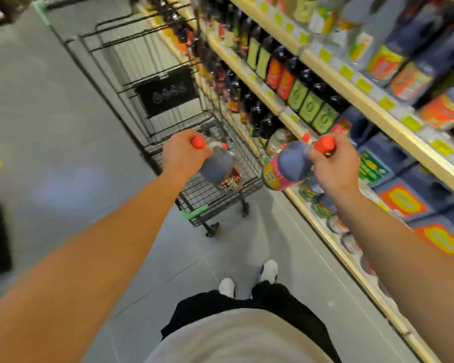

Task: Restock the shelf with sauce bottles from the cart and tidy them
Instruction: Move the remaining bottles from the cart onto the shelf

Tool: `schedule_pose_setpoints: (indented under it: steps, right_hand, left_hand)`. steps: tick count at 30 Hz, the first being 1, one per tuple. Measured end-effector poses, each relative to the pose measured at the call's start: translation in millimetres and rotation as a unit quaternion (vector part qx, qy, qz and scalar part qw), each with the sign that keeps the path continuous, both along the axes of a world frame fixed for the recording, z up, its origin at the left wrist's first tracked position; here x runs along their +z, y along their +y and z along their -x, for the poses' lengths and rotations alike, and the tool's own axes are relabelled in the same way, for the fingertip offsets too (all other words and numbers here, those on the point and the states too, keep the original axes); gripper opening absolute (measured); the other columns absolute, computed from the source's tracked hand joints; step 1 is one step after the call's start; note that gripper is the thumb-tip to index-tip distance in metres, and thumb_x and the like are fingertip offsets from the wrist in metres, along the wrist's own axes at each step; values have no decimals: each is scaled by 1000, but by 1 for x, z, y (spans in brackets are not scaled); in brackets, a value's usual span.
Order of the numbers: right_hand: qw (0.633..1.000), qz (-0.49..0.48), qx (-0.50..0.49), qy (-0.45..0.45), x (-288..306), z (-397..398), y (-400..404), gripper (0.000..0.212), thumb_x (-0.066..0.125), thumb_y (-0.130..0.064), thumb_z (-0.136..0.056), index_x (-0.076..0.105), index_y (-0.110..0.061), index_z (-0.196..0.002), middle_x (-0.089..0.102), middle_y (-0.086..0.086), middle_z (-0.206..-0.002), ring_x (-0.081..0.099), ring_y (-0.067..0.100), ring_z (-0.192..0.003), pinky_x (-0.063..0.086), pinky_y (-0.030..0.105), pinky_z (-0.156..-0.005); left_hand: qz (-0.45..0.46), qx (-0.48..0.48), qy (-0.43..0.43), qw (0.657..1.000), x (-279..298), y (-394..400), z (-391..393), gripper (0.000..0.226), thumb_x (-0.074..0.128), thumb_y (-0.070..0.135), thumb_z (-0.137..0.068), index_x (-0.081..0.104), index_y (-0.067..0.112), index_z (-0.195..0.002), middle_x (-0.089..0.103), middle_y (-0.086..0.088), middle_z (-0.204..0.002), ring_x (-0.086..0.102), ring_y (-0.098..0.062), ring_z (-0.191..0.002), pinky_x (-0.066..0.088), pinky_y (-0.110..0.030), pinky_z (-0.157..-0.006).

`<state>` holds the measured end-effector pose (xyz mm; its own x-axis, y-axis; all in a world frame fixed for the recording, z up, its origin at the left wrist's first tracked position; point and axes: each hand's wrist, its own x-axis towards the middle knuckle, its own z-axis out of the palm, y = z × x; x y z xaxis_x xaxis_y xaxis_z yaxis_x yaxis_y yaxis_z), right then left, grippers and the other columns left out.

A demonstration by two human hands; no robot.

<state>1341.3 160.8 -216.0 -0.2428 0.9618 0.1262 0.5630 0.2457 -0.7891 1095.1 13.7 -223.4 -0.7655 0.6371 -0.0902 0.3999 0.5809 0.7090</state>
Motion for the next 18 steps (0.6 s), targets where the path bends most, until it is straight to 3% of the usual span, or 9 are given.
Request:
schedule_pose_setpoints:
  steps: [4,6,9,13,18]
  right_hand:
    - [997,-6,-79,-19,18,-81,-16,13,67,-21,-82,57,-16,-87,60,1,-83,56,24,-81,46,39,-75]
    - [993,-4,-119,-20,24,-122,-22,14,67,-21,-82,57,-14,-90,59,0,-85,55,23,-80,45,37,-74]
    - [985,0,-171,-17,30,-184,-31,14,67,-19,-81,60,-13,-91,58,0,-82,51,19,-75,39,30,-68]
    - [968,-4,-250,-27,34,-273,-47,14,70,-22,-76,59,-20,-86,60,-1,-81,52,18,-76,33,26,-66]
    - [944,-23,-328,7,36,-396,-76,13,69,-21,-74,65,-17,-85,65,1,-81,59,22,-79,43,30,-69]
  left_hand:
    - [-3,-111,-19,994,15,27,-53,18,75,27,-72,66,16,-84,64,-5,-81,61,-25,-81,55,-44,-73]
    - [1,-168,-22,986,22,43,-86,14,74,26,-73,63,17,-77,60,-4,-75,58,-25,-76,54,-46,-73]
    - [13,-237,-20,971,31,67,-141,22,74,29,-75,67,12,-87,65,-11,-87,60,-28,-79,56,-46,-72]
    - [15,-319,-27,947,40,91,-229,26,76,35,-65,66,16,-80,66,-9,-84,64,-29,-79,58,-46,-65]
    - [7,-377,13,926,43,99,-352,24,80,32,-64,67,20,-80,67,-7,-86,63,-29,-84,55,-42,-72]
